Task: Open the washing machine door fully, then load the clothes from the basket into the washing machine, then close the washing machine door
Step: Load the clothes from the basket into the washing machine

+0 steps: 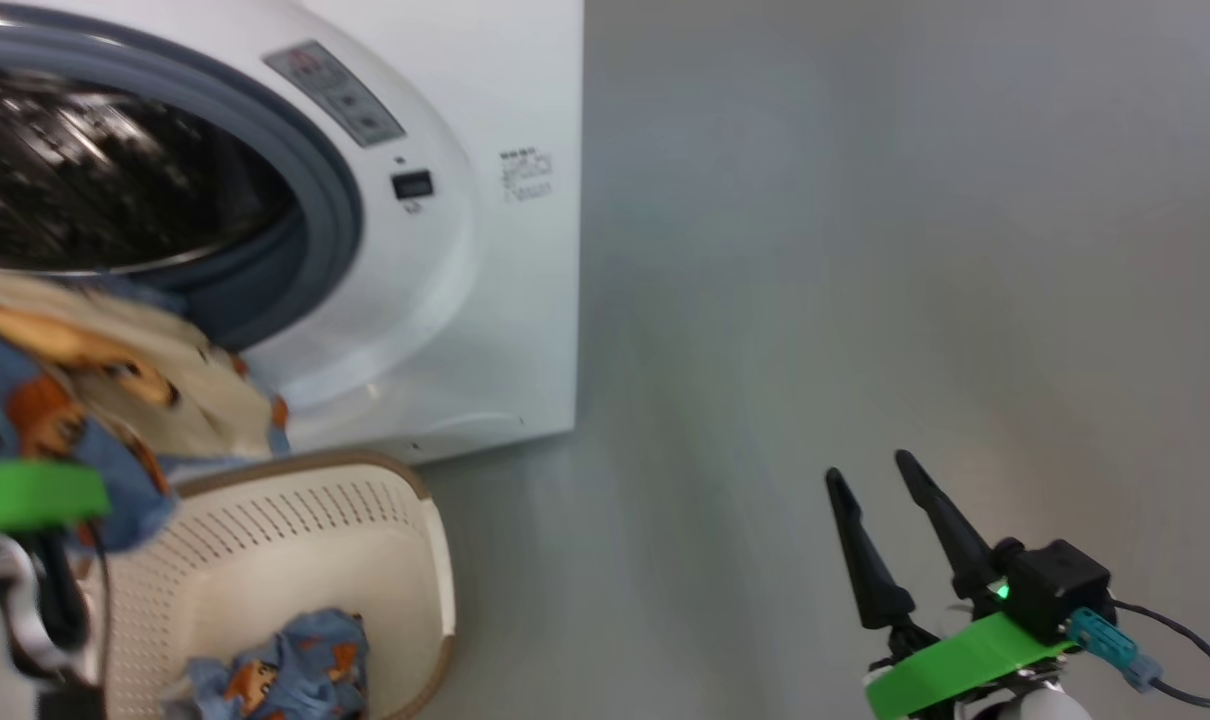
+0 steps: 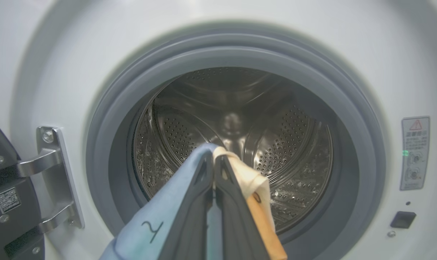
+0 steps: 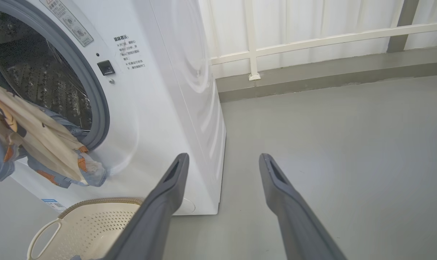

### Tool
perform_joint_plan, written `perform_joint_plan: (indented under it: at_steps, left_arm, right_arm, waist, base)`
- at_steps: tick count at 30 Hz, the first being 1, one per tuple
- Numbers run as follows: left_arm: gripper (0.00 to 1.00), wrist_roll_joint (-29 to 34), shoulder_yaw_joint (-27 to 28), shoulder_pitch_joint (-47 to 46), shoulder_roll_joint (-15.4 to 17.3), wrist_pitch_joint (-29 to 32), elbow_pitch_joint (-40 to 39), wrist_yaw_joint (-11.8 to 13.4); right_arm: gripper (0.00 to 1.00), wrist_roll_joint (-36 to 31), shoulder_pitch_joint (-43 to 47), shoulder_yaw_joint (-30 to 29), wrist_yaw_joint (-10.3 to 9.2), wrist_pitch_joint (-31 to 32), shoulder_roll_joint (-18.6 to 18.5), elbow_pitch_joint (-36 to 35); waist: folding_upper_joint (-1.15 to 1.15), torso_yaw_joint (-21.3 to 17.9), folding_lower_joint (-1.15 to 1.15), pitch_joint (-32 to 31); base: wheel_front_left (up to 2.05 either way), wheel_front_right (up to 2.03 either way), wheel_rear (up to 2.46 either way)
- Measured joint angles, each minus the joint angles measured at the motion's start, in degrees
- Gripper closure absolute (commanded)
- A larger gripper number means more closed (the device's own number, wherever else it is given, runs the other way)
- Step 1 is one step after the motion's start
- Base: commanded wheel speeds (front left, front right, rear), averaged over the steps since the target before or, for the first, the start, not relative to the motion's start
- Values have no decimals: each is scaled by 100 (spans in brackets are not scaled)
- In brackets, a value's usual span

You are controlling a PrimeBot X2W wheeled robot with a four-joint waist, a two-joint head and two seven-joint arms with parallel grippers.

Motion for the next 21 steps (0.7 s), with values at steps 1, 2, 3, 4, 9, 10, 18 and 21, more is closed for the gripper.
perform_joint_plan:
  at_steps: [1,2,3,4,9,10,18,21]
  left_arm:
    - [100,10,60,-196,44,0,80,-3]
    - [100,31,111,-386,91,-1,179,-24]
    - [100,66,151,-568,137,-1,289,-27]
    - [100,98,196,-737,164,-2,397,-47]
    - [100,201,365,-1487,298,-5,967,-102]
    - [100,204,420,-1631,321,-5,1061,-119]
    - [100,459,568,-2666,701,-5,1853,-407]
    - [100,487,558,-3032,791,-5,2029,-494]
  right_arm:
    - [0,5,-52,52,0,0,-2,-5]
    - [0,5,-92,97,0,0,-2,-7]
    - [0,5,-131,156,0,0,-1,-4]
    - [0,8,-165,216,0,0,-1,-5]
    - [0,42,-393,442,0,0,-4,-19]
    - [0,42,-463,468,0,0,-3,-38]
    - [0,32,-768,504,0,0,-5,-140]
    - [0,-9,-794,548,0,0,-7,-143]
  waist:
    - [0,-30,0,95]
    - [0,-59,0,190]
    - [0,-90,0,289]
    - [0,-121,0,389]
    - [0,-272,0,891]
    - [0,-303,0,996]
    - [0,-516,0,1817]
    - [0,-571,0,2093]
  base:
    - [0,0,0]
    - [0,0,0]
    - [0,0,0]
    - [0,0,0]
    - [0,0,0]
    - [0,0,0]
    - [0,0,0]
    - [0,0,0]
